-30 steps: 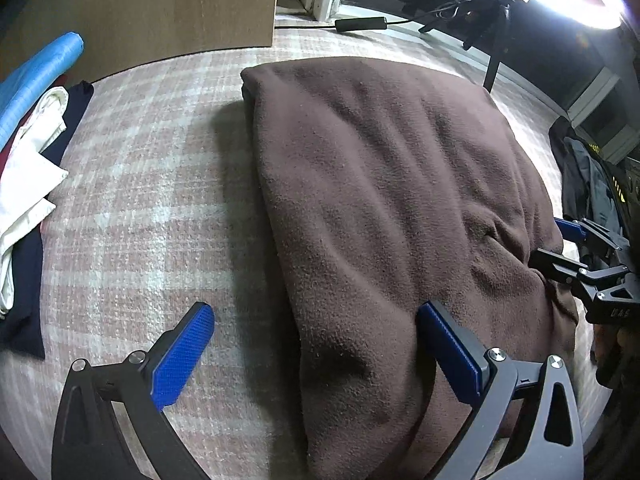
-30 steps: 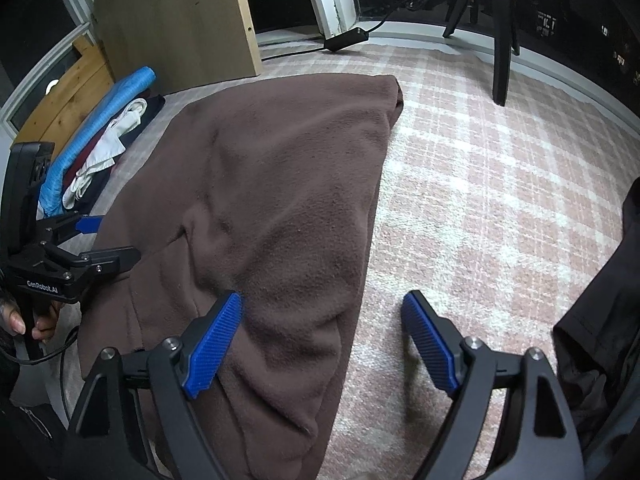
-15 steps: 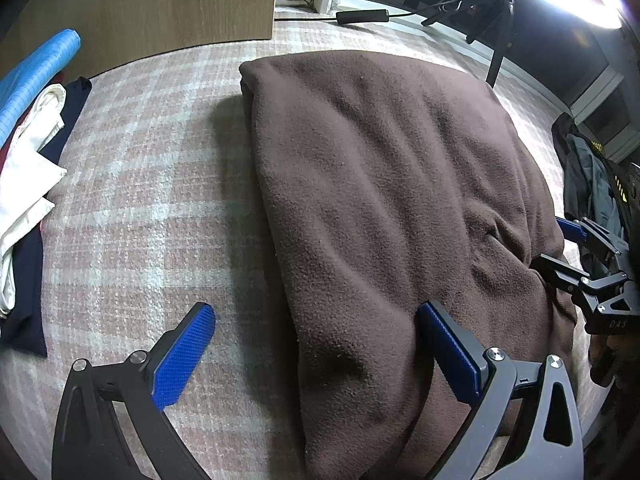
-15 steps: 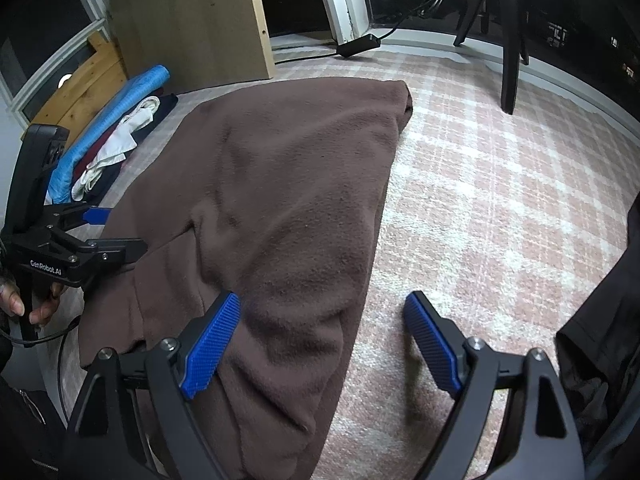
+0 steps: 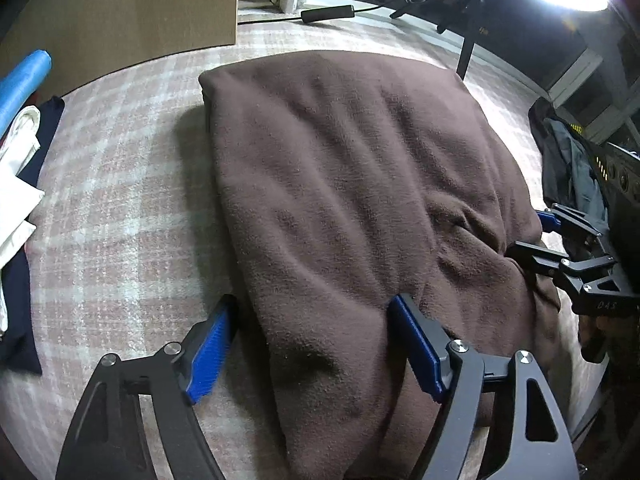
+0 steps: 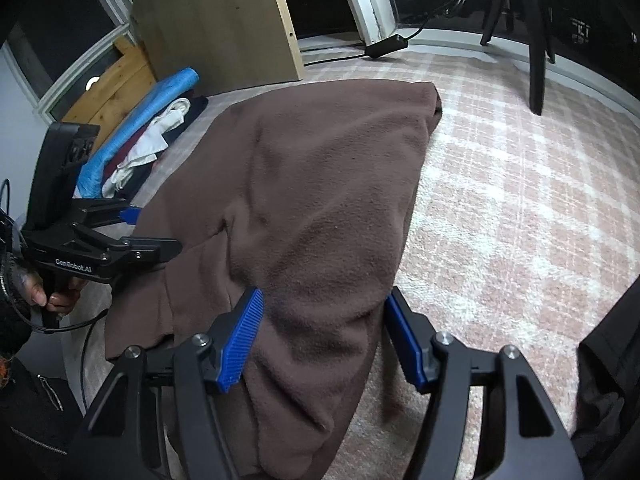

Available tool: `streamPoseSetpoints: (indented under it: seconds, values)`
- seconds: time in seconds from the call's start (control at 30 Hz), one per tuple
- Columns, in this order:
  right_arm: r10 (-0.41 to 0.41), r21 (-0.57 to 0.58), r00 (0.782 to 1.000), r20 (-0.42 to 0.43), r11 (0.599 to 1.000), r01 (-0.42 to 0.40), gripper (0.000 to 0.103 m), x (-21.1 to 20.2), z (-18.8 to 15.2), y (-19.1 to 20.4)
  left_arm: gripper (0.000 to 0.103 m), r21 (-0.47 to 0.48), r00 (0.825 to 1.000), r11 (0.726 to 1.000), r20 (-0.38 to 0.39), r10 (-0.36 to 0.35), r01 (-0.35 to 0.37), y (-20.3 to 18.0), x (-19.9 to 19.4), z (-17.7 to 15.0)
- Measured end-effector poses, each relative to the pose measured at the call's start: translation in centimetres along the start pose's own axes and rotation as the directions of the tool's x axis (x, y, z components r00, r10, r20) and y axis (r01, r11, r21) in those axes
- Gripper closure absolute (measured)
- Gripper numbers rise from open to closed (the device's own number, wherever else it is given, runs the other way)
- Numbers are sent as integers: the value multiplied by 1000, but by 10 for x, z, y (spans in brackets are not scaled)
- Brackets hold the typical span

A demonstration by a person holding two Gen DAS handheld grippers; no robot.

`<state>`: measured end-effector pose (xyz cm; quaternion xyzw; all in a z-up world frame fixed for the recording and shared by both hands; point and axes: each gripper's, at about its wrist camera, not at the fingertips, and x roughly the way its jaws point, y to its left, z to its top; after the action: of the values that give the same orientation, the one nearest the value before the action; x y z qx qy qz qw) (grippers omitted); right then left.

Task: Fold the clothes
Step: 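Grasp the folded sweater edge with both tools and lift it, then carry the lifted sweater with both tools onto the blue clothes stack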

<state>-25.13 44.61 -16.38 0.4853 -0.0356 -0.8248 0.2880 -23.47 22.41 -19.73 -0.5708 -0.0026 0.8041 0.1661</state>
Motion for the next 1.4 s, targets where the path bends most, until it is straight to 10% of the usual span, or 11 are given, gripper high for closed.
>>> streamPoseSetpoints:
  seconds: [0.63,1.4]
  values:
    - [265,220,963,53,938,-270,80,6,-1,-18,79,-152,971,961,90,-220,232,23,-4,-10]
    - [323,18,905,277,940,-341,81,-113,50,148,81,26,907,976,366,-210,216,81,-188,-54]
